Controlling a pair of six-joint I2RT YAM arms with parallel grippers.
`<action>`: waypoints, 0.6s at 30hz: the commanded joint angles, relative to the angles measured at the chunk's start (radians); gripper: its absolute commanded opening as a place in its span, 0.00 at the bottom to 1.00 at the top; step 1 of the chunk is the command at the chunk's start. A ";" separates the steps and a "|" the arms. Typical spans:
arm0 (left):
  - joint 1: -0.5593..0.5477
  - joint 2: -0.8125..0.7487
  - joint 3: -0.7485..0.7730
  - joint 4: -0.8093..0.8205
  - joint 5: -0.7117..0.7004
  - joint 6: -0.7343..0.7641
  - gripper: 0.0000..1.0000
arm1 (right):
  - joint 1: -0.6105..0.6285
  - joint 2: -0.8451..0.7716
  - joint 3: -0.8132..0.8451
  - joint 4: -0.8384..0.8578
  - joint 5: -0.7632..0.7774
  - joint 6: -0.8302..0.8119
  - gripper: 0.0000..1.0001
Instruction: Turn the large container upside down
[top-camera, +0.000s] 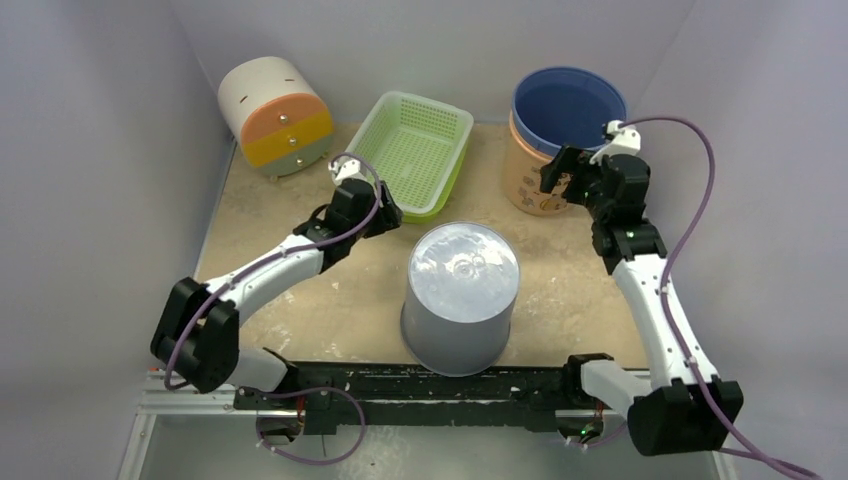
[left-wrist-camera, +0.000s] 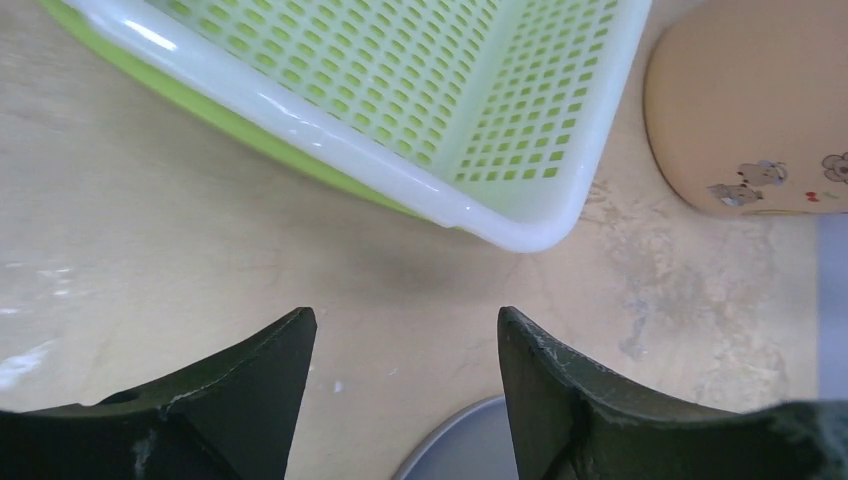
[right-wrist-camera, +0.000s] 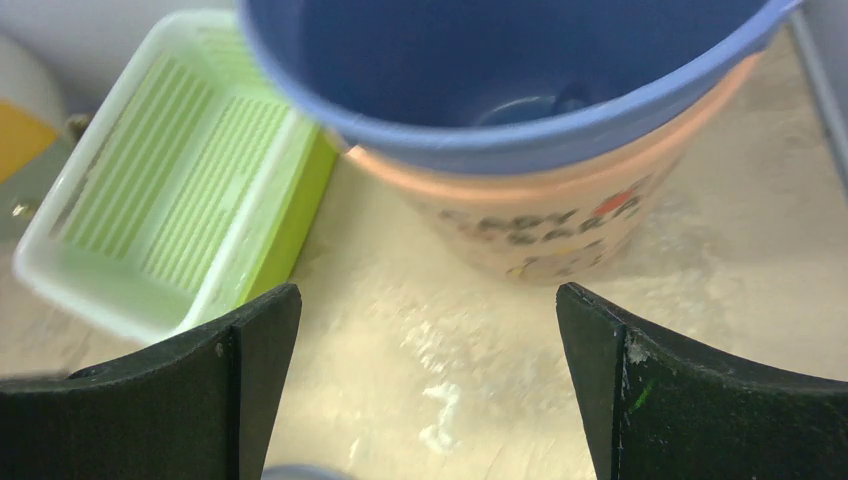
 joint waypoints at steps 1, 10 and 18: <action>0.005 -0.118 0.140 -0.275 -0.146 0.157 0.65 | 0.089 -0.123 -0.038 -0.055 0.049 0.021 1.00; 0.005 -0.185 0.410 -0.413 -0.191 0.255 0.69 | 0.127 -0.272 -0.246 -0.155 0.024 0.135 1.00; 0.005 -0.167 0.481 -0.426 -0.186 0.278 0.70 | 0.251 -0.343 -0.407 -0.206 0.046 0.275 1.00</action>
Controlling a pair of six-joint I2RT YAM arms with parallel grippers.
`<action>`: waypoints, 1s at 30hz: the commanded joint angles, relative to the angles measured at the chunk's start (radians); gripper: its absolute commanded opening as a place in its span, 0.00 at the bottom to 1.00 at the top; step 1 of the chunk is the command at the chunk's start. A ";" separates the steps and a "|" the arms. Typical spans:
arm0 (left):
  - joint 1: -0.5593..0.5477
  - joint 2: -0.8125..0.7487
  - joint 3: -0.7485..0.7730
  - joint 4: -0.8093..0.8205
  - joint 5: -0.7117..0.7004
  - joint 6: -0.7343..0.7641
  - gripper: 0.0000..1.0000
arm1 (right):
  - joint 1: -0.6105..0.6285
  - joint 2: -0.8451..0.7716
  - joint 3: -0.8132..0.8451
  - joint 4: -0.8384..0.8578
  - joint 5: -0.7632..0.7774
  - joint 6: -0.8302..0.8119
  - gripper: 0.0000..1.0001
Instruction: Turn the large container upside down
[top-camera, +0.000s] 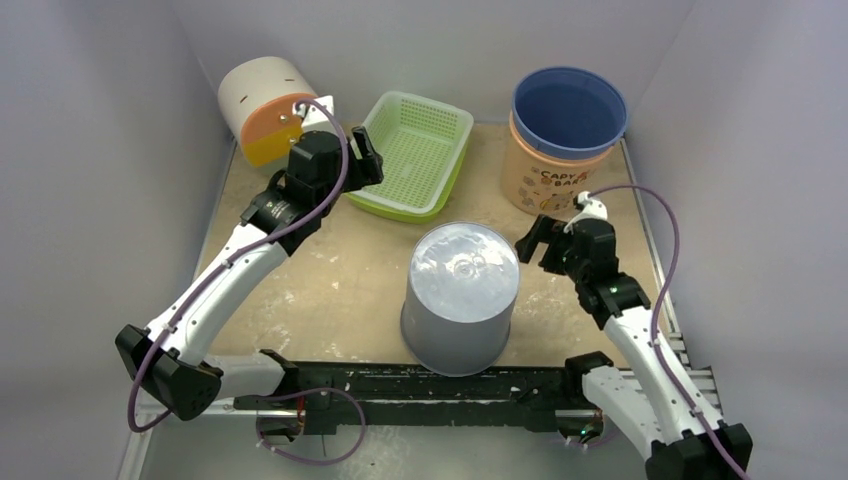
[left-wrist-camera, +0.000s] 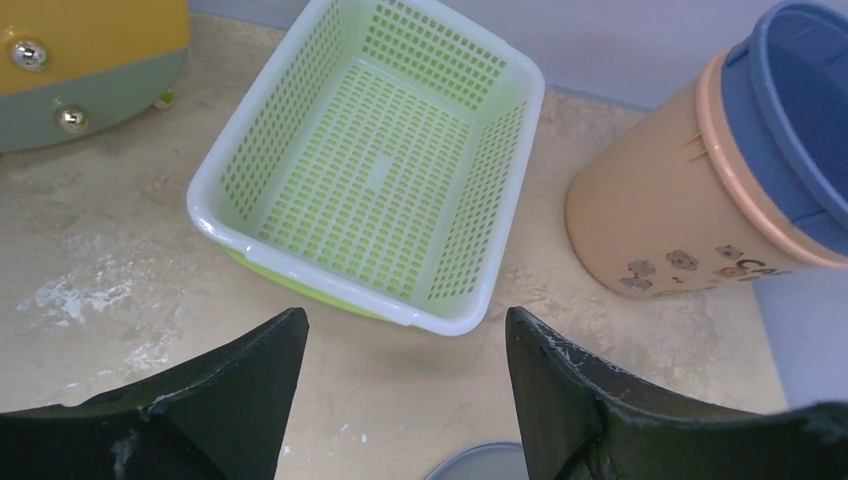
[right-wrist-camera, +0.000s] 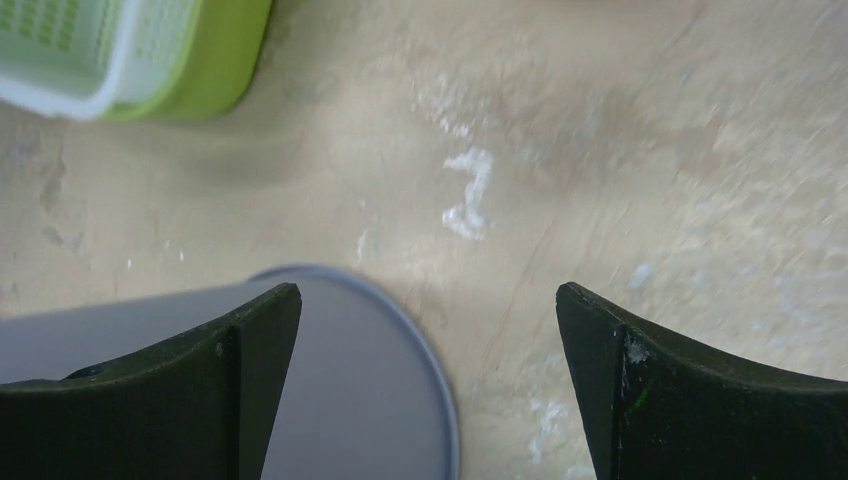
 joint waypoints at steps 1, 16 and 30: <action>0.005 0.005 0.031 -0.027 -0.018 0.042 0.70 | 0.098 -0.056 -0.047 -0.026 0.033 0.129 1.00; 0.005 0.054 0.169 -0.069 -0.010 0.096 0.71 | 0.683 0.411 0.059 0.185 0.222 0.376 1.00; 0.005 0.082 0.274 -0.125 0.012 0.141 0.72 | 0.769 0.901 0.563 0.385 0.151 0.245 1.00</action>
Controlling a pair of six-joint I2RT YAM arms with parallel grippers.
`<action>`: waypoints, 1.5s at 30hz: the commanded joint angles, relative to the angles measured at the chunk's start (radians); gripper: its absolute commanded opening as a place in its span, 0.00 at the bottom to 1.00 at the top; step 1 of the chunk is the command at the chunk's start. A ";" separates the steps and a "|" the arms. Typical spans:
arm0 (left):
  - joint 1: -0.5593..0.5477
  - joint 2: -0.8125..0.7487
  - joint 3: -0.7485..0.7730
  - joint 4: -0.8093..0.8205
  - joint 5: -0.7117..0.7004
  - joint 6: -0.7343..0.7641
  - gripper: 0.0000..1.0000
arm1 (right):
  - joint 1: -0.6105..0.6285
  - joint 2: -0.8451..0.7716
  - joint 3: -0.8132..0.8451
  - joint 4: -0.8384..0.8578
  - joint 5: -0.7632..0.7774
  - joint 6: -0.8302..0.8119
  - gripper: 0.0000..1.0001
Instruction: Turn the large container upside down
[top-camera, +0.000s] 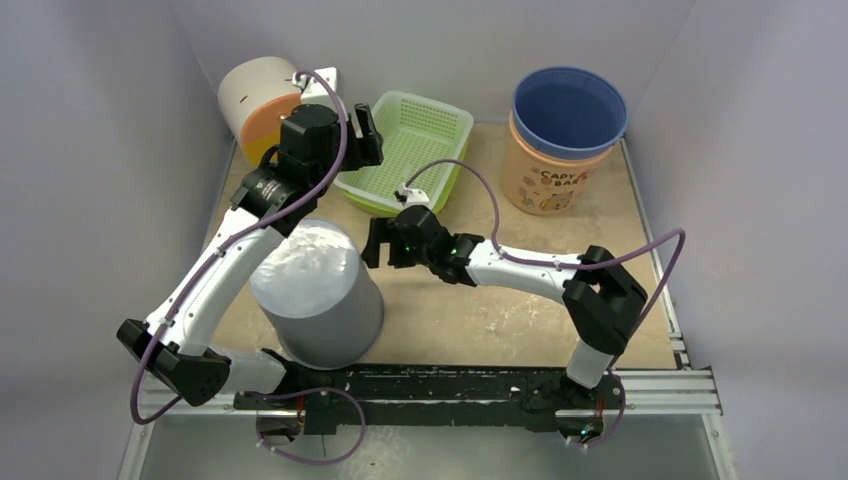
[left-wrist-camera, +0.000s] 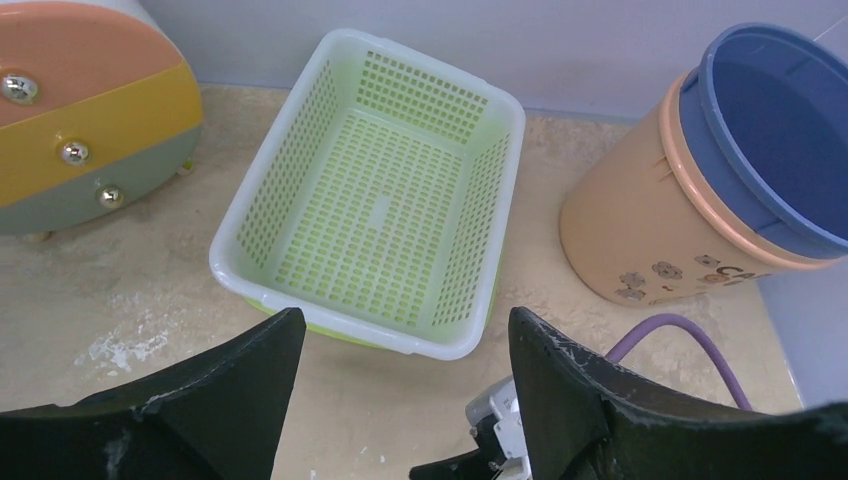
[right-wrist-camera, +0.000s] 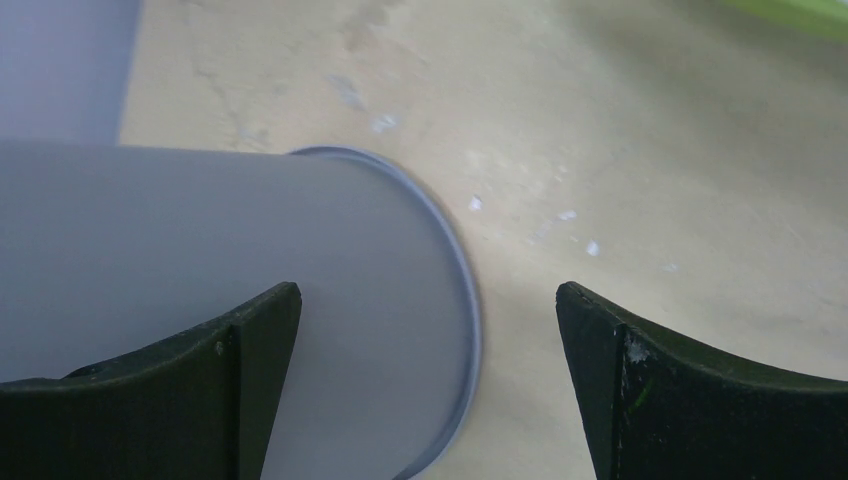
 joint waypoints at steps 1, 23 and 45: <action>0.005 0.006 0.038 -0.005 0.003 0.036 0.72 | 0.018 -0.015 0.096 0.009 0.038 -0.043 1.00; 0.005 0.034 0.001 0.009 0.006 0.025 0.73 | 0.161 -0.103 -0.073 -0.082 0.037 -0.217 1.00; 0.005 -0.015 -0.061 0.036 0.036 0.088 0.74 | 0.156 0.431 0.581 0.143 -0.240 -0.481 1.00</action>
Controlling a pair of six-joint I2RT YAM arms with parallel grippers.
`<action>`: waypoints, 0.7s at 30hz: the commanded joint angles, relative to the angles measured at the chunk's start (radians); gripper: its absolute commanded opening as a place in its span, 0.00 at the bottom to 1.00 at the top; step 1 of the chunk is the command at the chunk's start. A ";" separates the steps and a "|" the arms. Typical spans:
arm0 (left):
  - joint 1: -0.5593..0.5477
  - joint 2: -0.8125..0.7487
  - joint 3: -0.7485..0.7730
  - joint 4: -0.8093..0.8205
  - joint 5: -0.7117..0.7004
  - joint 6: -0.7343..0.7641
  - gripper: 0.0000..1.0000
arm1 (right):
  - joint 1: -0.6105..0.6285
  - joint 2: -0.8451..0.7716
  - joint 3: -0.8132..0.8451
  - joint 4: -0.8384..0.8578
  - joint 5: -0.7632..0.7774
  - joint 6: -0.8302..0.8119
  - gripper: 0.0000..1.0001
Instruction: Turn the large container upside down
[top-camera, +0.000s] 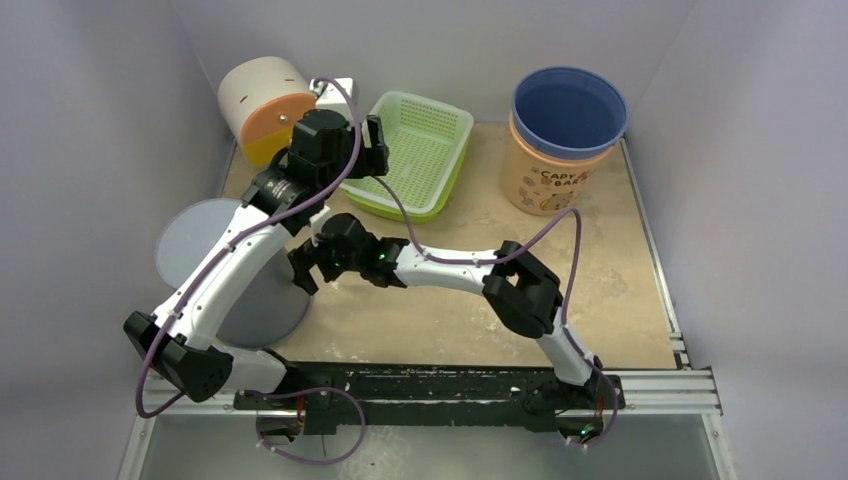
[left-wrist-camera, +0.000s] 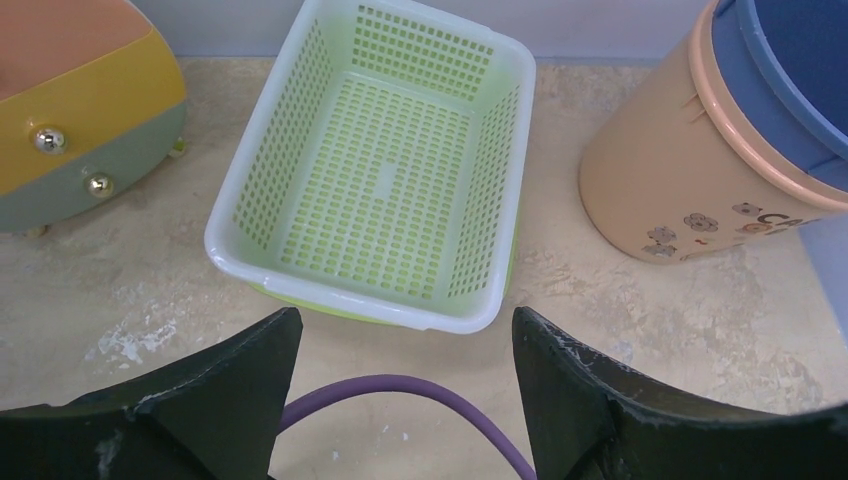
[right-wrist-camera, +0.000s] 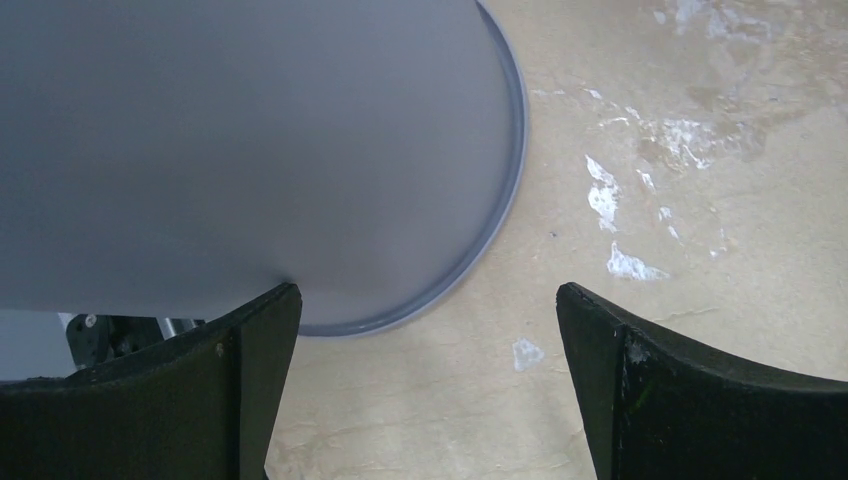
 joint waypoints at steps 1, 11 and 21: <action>0.005 -0.037 -0.028 0.046 -0.013 0.028 0.74 | -0.008 -0.011 0.033 0.113 -0.094 -0.035 1.00; 0.005 -0.040 -0.054 0.054 -0.022 0.020 0.75 | -0.122 -0.164 -0.192 0.178 -0.078 -0.009 1.00; 0.031 -0.083 -0.104 0.072 -0.232 -0.091 0.75 | -0.307 -0.548 -0.425 -0.132 0.295 0.012 1.00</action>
